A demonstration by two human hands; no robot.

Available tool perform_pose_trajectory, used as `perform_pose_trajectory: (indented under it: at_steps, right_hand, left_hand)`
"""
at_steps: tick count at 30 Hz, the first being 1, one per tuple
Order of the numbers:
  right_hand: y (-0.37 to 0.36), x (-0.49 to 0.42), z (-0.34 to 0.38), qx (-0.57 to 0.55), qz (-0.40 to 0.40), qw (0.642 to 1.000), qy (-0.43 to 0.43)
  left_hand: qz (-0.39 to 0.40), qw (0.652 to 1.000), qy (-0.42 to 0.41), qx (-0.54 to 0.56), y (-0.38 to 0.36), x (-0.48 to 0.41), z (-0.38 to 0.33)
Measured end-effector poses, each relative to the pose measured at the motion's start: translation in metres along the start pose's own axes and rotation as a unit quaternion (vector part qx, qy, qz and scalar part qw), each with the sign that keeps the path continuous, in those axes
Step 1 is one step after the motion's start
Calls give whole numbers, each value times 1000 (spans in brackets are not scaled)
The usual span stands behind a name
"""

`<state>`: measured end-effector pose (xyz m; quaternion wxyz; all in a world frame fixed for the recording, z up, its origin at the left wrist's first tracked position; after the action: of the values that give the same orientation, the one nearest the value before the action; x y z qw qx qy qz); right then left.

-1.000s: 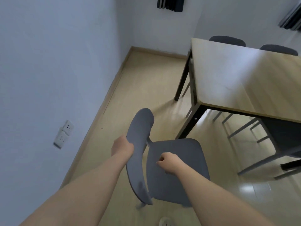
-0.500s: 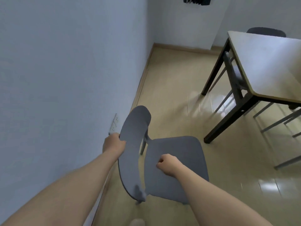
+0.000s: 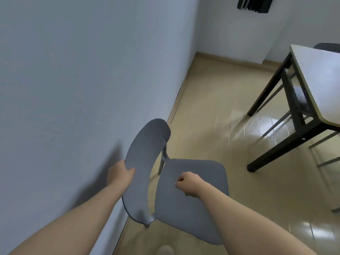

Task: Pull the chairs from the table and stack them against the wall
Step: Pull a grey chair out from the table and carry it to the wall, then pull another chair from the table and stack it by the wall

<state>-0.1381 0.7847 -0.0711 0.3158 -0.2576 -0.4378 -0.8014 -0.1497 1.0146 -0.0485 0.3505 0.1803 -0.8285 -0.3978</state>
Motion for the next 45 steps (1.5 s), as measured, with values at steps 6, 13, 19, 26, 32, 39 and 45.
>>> perform_pose_trajectory:
  at_steps: [6,13,19,26,32,39,45]
  right_hand:
    - [9,3,5,14,-14,1000,0]
    - [3,6,8,29,-6,1000,7]
    - [-4,8,12,31,-1,999,11]
    - [-5,14,19,16,1,999,32]
    - [18,35,6,-7,-27,999,39]
    - [79,91,-97,-63,-115,991,-24]
    - [115,169,-247,-160,-182,964,-113]
  left_hand:
    - [-24,1000,16,-7,21,-13,14]
    - [-49,997,59,-14,41,-17,33]
    - [-49,995,77,-51,42,-11,33]
    - [-65,987,-5,-144,39,20,-8]
    - [57,966,-150,-200,-1,54,-86]
    - [152,924,-284,-206,-93,141,-198]
    - [216,865,-388,-235,-203,267,-290]
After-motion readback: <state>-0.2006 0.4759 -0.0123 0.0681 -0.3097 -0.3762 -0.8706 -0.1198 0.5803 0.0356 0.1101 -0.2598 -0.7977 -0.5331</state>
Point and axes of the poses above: each hand's wrist, its own x-axis away from the middle knuckle, its own y-axis out of the back of the hand, z = x × y, the point moved 8 cm from there along -x, towards the middle knuckle, and after that the axes turned 6 degrees about y, right-handed, at the moved point
